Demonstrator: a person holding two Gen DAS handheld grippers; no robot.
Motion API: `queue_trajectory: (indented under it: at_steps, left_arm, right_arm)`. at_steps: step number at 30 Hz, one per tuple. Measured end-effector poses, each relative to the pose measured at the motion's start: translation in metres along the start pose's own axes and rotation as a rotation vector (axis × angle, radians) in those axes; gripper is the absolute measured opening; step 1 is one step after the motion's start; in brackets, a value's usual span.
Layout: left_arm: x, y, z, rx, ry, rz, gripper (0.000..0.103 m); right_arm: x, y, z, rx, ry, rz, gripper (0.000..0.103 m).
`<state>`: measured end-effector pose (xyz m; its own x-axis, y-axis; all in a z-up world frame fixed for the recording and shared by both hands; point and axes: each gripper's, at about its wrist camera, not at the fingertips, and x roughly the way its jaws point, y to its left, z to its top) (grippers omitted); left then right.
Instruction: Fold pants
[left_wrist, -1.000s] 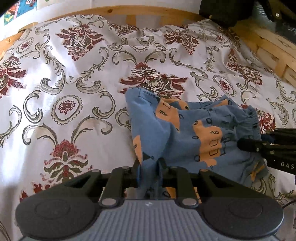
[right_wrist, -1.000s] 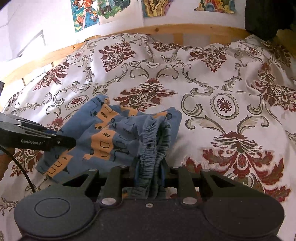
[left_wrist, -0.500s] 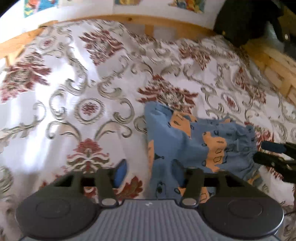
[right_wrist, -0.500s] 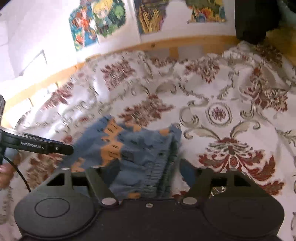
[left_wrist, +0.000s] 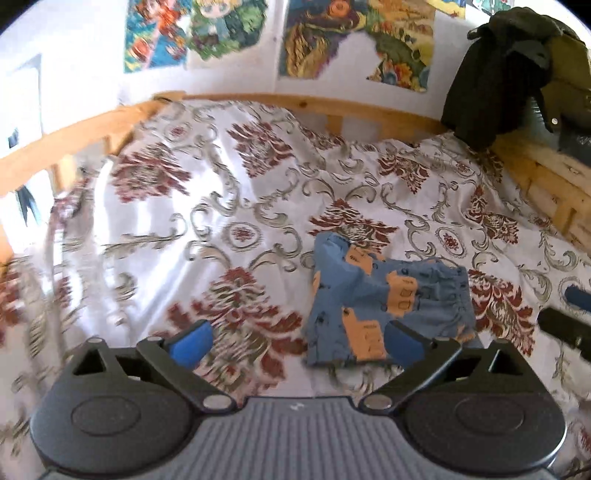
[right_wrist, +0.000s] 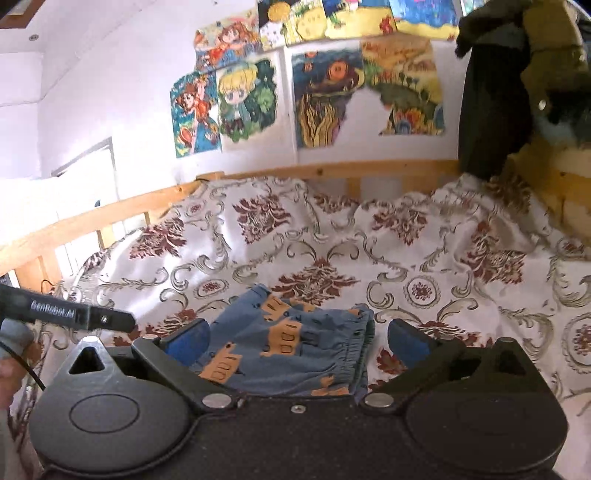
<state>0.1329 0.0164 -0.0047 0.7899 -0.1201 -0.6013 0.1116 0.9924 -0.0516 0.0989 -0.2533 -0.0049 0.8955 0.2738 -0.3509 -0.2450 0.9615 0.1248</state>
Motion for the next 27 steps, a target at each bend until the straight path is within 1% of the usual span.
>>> queue_trajectory:
  at_steps: [3,6,8,11,19,27]
  left_arm:
    - [-0.021,0.0,-0.017,0.002,-0.01,0.033,0.103]
    - [-0.036,0.001,-0.031,-0.03,0.003,0.069,0.103]
    - [-0.043,0.001,-0.039,-0.033,0.017,0.077,0.103]
    - [-0.052,-0.001,-0.051,-0.013,0.017,0.085,0.103]
    - [-0.061,-0.011,-0.057,0.033,0.009,0.076,0.103]
    - [-0.059,-0.011,-0.059,0.026,0.02,0.071,0.103]
  right_arm:
    - [-0.019,0.008,-0.004,0.009,-0.011,-0.022,0.102]
    - [-0.034,0.012,-0.011,0.015,0.006,-0.022,0.102]
    - [-0.041,0.015,-0.015,0.013,0.02,-0.028,0.102]
    - [-0.051,0.021,-0.021,0.007,0.038,-0.036,0.102]
    - [-0.062,0.029,-0.028,-0.004,0.052,-0.048,0.102]
    - [-0.061,0.027,-0.03,0.001,0.061,-0.06,0.102]
